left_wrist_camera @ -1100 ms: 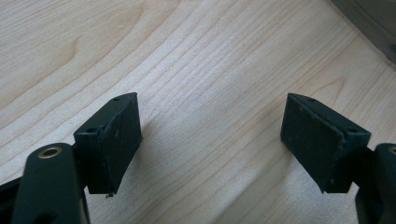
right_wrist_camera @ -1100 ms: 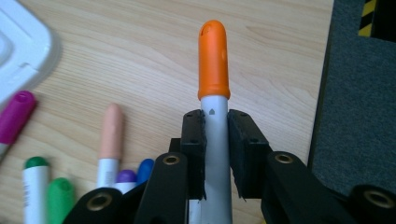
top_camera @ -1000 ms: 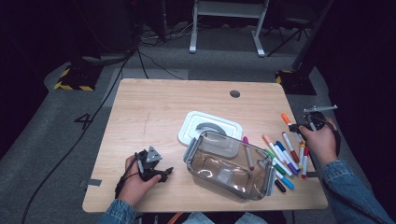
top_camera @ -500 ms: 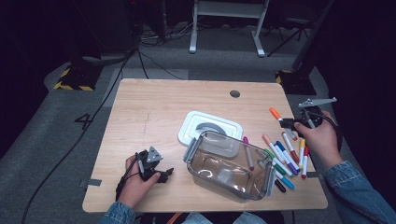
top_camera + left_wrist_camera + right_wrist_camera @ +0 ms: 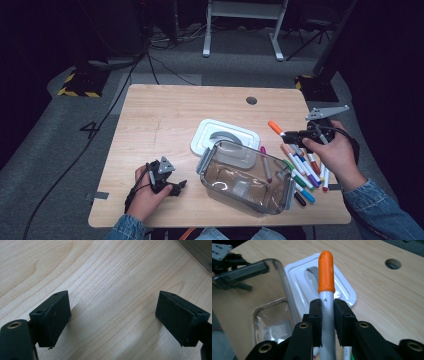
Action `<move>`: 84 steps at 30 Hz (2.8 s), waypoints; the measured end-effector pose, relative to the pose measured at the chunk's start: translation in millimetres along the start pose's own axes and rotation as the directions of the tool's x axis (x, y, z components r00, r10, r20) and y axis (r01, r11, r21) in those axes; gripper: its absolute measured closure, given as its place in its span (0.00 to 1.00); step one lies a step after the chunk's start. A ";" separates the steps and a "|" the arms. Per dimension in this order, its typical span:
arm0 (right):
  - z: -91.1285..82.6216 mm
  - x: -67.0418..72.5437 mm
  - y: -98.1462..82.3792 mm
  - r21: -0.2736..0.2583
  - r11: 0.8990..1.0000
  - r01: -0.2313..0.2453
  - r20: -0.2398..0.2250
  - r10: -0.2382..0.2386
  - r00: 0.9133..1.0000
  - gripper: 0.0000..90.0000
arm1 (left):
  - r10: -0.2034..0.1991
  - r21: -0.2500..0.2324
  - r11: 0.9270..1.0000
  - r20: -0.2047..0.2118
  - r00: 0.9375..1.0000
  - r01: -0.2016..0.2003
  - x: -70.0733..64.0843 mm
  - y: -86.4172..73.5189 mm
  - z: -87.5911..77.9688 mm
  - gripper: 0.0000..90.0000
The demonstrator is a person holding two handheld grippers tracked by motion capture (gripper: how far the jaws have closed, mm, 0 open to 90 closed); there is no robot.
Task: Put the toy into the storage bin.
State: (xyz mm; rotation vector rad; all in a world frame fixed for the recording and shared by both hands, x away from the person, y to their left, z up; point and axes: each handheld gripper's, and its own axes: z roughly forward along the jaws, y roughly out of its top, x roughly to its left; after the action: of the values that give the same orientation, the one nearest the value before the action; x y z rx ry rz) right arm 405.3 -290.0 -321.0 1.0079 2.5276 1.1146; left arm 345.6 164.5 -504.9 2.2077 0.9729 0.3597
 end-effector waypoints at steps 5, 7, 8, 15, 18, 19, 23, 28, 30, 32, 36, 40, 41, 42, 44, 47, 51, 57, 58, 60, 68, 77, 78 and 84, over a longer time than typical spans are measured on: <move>-1.5 20.2 5.9 0.003 1.000 0.028 -0.059 -0.028 0.998 0.85 | 0.001 0.015 1.000 0.000 1.000 -0.001 -1.0 2.6 2.6 0.09; -1.5 24.0 6.9 0.005 0.999 0.036 -0.070 -0.036 0.997 0.85 | 0.005 0.018 1.000 0.003 1.000 -0.005 -0.9 3.1 3.1 0.07; -1.3 31.6 8.7 0.007 0.999 0.049 -0.093 -0.048 0.994 0.85 | 0.008 0.023 1.000 0.002 1.000 -0.008 -1.0 3.7 3.8 0.06; 3.2 57.2 12.2 0.026 0.996 0.090 -0.169 -0.084 0.982 0.85 | 0.012 0.035 0.999 0.011 1.000 -0.012 -1.8 5.6 6.5 0.01; 7.4 67.9 13.6 0.034 0.993 0.113 -0.201 -0.104 0.974 0.85 | 0.011 0.035 0.999 0.011 1.000 -0.012 -1.8 5.6 6.6 0.00; 8.7 70.8 14.1 0.037 0.992 0.117 -0.209 -0.107 0.972 0.85 | 0.011 0.035 0.999 0.011 1.000 -0.011 -1.8 5.6 6.6 0.00; 16.6 79.7 14.4 0.055 0.990 0.132 -0.245 -0.114 0.963 0.85 | 0.011 0.036 0.999 0.008 1.000 -0.011 -2.0 5.8 6.7 0.00; 28.5 89.1 13.3 0.087 0.984 0.155 -0.280 -0.125 0.952 0.85 | 0.011 0.033 0.999 0.006 1.000 -0.012 -2.1 5.8 6.9 0.00; 32.5 91.9 12.8 0.100 0.982 0.159 -0.291 -0.124 0.949 0.85 | 0.011 0.035 0.999 0.007 1.000 -0.011 -2.1 5.8 6.8 0.00; 37.5 95.0 11.9 0.118 0.979 0.167 -0.303 -0.124 0.945 0.85 | 0.011 0.034 0.999 0.007 1.000 -0.011 -2.1 5.8 6.9 0.00; 48.4 101.2 9.5 0.152 0.971 0.185 -0.324 -0.128 0.937 0.85 | 0.010 0.035 0.999 0.007 1.000 -0.011 -2.1 5.8 6.8 0.00; 59.4 106.8 7.2 0.184 0.963 0.199 -0.343 -0.127 0.931 0.85 | 0.011 0.033 0.999 0.006 1.000 -0.011 -2.0 5.8 6.9 0.00; 62.5 108.0 6.6 0.189 0.960 0.204 -0.349 -0.129 0.928 0.85 | 0.010 0.034 0.999 0.007 1.000 -0.010 -2.1 5.8 6.9 0.00; 65.3 109.2 6.0 0.197 0.958 0.208 -0.353 -0.129 0.927 0.85 | 0.011 0.034 0.999 0.007 1.000 -0.011 -2.1 5.8 6.9 0.00; 70.9 111.6 4.8 0.217 0.953 0.213 -0.360 -0.125 0.925 0.85 | 0.010 0.034 0.999 0.007 1.000 -0.010 -2.1 5.7 6.8 0.00; 79.5 114.5 2.6 0.248 0.943 0.220 -0.366 -0.119 0.923 0.85 | 0.011 0.035 0.999 0.007 1.000 -0.011 -2.1 5.8 6.7 0.00; 90.0 117.4 -0.5 0.282 0.932 0.226 -0.371 -0.110 0.922 0.85 | 0.010 0.034 0.999 0.007 1.000 -0.010 -2.1 5.7 6.8 0.00; 107.0 122.8 -3.5 0.336 0.912 0.235 -0.373 -0.100 0.923 0.85 | 0.010 0.034 0.999 0.006 1.000 -0.011 -2.1 5.8 6.9 0.00; 110.5 124.5 -3.8 0.349 0.906 0.238 -0.373 -0.099 0.923 0.85 | 0.011 0.033 0.999 0.006 1.000 -0.011 -2.1 5.8 6.9 0.00; 117.6 127.6 -5.1 0.367 0.896 0.248 -0.373 -0.103 0.922 0.85 | 0.011 0.035 0.999 0.007 1.000 -0.011 -2.1 5.8 6.7 0.00; 133.6 130.7 -11.3 0.423 0.871 0.248 -0.377 -0.080 0.923 0.85 | 0.011 0.036 0.999 0.007 1.000 -0.011 -2.1 5.8 6.7 0.00; 143.4 132.5 -17.6 0.466 0.849 0.250 -0.384 -0.061 0.921 0.85 | 0.010 0.036 0.999 0.007 1.000 -0.011 -2.1 5.8 6.7 0.00; 144.2 133.0 -18.0 0.474 0.844 0.249 -0.391 -0.051 0.919 0.85 | 0.010 0.035 0.999 0.007 1.000 -0.011 -2.1 5.8 6.7 0.00; 148.5 134.6 -21.3 0.488 0.839 0.241 -0.392 -0.036 0.919 0.85 | 0.011 0.036 0.999 0.007 1.000 -0.011 -2.1 5.8 6.7 0.00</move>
State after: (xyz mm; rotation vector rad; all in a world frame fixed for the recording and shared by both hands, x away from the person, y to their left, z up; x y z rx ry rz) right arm 357.5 -126.0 -427.9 0.7372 3.2683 0.6075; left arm 350.6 156.9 -505.7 2.2456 0.9713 0.3421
